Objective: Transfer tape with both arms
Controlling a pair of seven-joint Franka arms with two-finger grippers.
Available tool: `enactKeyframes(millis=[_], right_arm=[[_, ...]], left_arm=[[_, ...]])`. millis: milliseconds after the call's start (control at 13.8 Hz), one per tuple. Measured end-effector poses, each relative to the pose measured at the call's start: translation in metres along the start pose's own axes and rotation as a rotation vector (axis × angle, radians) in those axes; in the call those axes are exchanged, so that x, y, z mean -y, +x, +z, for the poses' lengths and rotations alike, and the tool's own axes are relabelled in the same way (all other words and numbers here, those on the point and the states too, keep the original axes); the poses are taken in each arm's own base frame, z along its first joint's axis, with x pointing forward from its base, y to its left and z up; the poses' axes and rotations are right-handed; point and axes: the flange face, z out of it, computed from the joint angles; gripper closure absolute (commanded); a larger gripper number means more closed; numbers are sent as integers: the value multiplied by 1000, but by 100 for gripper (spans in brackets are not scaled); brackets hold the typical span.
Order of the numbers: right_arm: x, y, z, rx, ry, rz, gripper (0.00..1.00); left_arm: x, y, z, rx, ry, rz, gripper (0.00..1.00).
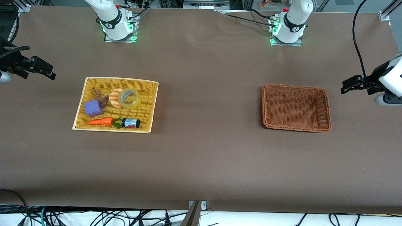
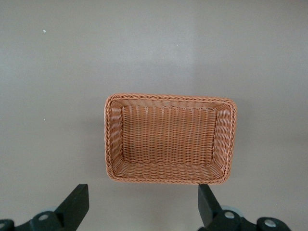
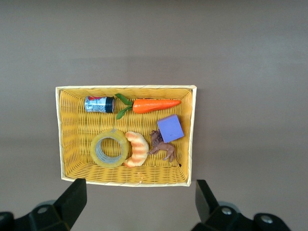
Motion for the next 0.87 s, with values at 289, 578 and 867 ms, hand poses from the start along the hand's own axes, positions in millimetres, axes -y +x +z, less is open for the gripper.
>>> enactKeyframes(millis=[289, 578, 867], right_arm=[[-5, 1, 1, 1, -1, 9, 0], [-6, 2, 4, 8, -1, 10, 0], [-6, 3, 5, 12, -1, 11, 0]], left_arm=[[0, 1, 2, 4, 0, 0, 0], [0, 2, 4, 8, 1, 0, 0], [0, 2, 4, 9, 1, 0, 0]])
